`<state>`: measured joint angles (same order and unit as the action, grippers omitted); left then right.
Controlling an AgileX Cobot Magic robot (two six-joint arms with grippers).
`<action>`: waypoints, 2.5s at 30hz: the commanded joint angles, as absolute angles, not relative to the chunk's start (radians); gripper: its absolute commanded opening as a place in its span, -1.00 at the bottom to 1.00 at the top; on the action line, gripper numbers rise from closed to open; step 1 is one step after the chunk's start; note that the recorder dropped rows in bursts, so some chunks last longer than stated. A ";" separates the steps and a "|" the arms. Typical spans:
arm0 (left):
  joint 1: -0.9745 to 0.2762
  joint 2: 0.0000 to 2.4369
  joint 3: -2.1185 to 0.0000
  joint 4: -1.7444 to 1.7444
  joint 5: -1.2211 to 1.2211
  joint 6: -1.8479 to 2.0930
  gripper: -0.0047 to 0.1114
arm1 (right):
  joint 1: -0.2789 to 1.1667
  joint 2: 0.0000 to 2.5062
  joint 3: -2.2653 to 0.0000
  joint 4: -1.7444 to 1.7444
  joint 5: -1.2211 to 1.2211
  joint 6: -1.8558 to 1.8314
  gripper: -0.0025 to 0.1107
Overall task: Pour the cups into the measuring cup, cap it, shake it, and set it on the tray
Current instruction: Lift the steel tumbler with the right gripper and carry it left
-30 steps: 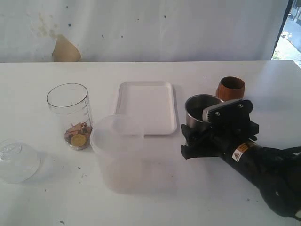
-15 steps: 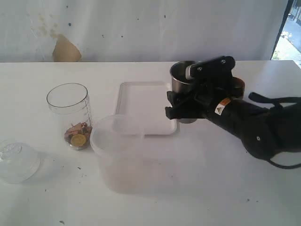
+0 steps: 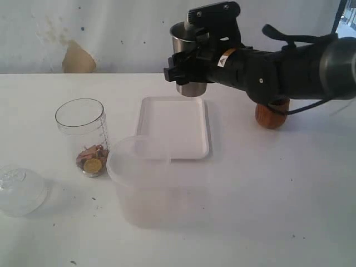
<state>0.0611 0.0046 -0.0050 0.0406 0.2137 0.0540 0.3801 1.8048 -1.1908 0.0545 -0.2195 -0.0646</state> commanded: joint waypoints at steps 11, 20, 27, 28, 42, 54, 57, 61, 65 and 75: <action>0.057 0.000 0.000 0.034 0.202 0.053 -0.90 | 0.471 1.992 -1.471 0.048 -0.244 -0.043 -0.96; 0.057 0.000 0.000 0.034 0.202 0.053 -0.90 | 0.518 2.043 -1.558 0.048 -0.219 -0.049 -0.96; 0.057 0.000 0.000 0.034 0.202 0.053 -0.90 | 0.543 2.093 -1.595 0.044 -0.214 -0.049 -0.96; 0.057 0.000 0.000 0.034 0.202 0.053 -0.90 | 0.547 2.099 -1.597 0.030 -0.217 -0.053 -0.96; 0.057 0.000 0.000 0.034 0.202 0.053 -0.90 | 0.557 2.120 -1.605 0.000 -0.256 -0.105 -0.96; 0.057 0.000 0.000 0.034 0.202 0.053 -0.90 | 0.571 2.120 -1.605 -0.099 -0.280 -0.114 -0.96; 0.057 0.000 0.000 0.034 0.202 0.053 -0.90 | 0.573 2.120 -1.605 -0.105 -0.287 -0.123 -0.96; 0.057 0.000 0.000 0.034 0.202 0.053 -0.90 | 0.573 2.120 -1.605 -0.105 -0.300 -0.197 -0.96; 0.057 0.000 0.000 0.034 0.202 0.053 -0.90 | 0.573 2.120 -1.605 -0.105 -0.300 -0.250 -0.96; 0.057 0.000 0.000 0.034 0.202 0.053 -0.90 | 0.576 2.120 -1.605 -0.106 -0.320 -0.363 -0.96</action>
